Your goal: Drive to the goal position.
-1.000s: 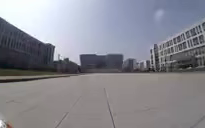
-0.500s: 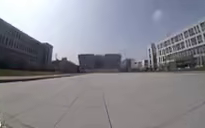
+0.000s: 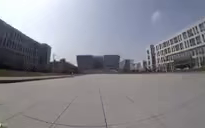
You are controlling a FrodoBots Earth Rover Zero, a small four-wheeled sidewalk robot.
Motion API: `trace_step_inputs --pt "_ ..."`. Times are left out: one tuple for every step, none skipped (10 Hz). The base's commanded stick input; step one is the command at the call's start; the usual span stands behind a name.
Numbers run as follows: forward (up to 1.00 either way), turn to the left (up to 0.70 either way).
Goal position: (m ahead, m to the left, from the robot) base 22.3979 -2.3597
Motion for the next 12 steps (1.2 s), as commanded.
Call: trace_step_inputs --pt "1.0 0.0" --pt "1.0 0.0" --pt "1.0 0.0" --pt "1.0 0.0" --pt "1.0 0.0" --pt "1.0 0.0" --pt "1.0 0.0" --pt "1.0 0.0" --pt "1.0 0.0" --pt "1.0 0.0" --pt "1.0 0.0" --pt "1.0 0.0"
